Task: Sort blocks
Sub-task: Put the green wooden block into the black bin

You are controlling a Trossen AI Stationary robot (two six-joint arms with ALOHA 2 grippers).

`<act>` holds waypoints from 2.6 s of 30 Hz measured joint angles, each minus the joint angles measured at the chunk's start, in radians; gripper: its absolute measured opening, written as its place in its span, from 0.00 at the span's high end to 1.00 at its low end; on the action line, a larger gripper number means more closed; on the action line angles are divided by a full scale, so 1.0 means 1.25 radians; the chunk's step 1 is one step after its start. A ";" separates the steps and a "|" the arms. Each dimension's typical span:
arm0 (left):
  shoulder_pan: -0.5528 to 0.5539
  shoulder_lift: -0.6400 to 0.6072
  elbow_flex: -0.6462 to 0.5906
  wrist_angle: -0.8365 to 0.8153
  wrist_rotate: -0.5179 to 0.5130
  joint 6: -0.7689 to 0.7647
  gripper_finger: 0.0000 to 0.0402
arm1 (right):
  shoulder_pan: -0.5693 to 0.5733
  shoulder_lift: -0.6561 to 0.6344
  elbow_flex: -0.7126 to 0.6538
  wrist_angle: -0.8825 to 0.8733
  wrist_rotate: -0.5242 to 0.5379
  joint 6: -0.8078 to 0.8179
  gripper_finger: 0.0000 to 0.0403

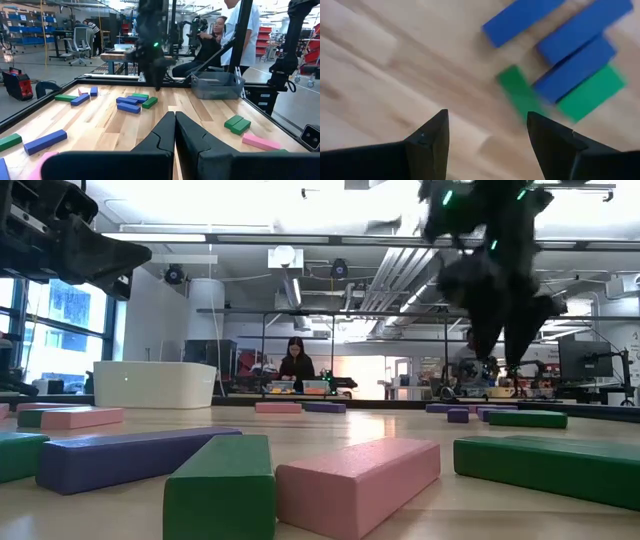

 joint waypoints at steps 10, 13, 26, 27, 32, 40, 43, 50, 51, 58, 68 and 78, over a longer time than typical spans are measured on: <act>0.000 0.000 0.000 0.000 0.000 0.000 1.00 | -0.046 0.183 -0.001 -0.008 0.053 -0.379 0.48; 0.000 0.000 0.000 0.000 0.000 0.000 1.00 | -0.048 0.203 0.002 -0.008 0.056 -0.412 0.48; 0.000 0.000 0.000 0.000 0.000 0.000 1.00 | -0.005 0.173 0.021 -0.005 0.092 -0.394 0.48; 0.000 0.000 0.000 0.000 0.000 0.000 1.00 | 0.000 0.173 0.023 -0.005 0.086 -0.383 0.48; 0.000 0.000 0.000 0.000 0.000 0.000 1.00 | 0.029 0.176 0.012 0.000 0.079 -0.356 0.48; 0.000 0.000 0.000 0.000 0.000 0.000 1.00 | 0.033 0.201 -0.009 0.001 0.087 -0.339 0.48; 0.000 0.000 0.000 0.000 0.000 0.000 1.00 | 0.034 0.202 -0.012 0.004 0.082 -0.329 0.48; 0.000 0.000 0.000 0.000 0.000 0.000 1.00 | 0.078 0.204 -0.013 0.025 0.033 -0.266 0.48; 0.000 0.000 0.000 -0.001 0.000 0.000 1.00 | 0.083 0.202 -0.015 0.027 0.029 -0.256 0.48; 0.000 0.000 0.000 0.000 0.000 0.000 1.00 | 0.112 0.203 -0.015 0.024 0.027 -0.223 0.48; 0.000 0.000 0.000 -0.001 0.001 0.000 1.00 | 0.123 0.202 -0.032 0.022 0.018 -0.083 0.50; 0.000 0.000 0.000 0.000 0.001 0.000 1.00 | 0.131 0.185 -0.034 0.017 -0.018 -0.028 0.96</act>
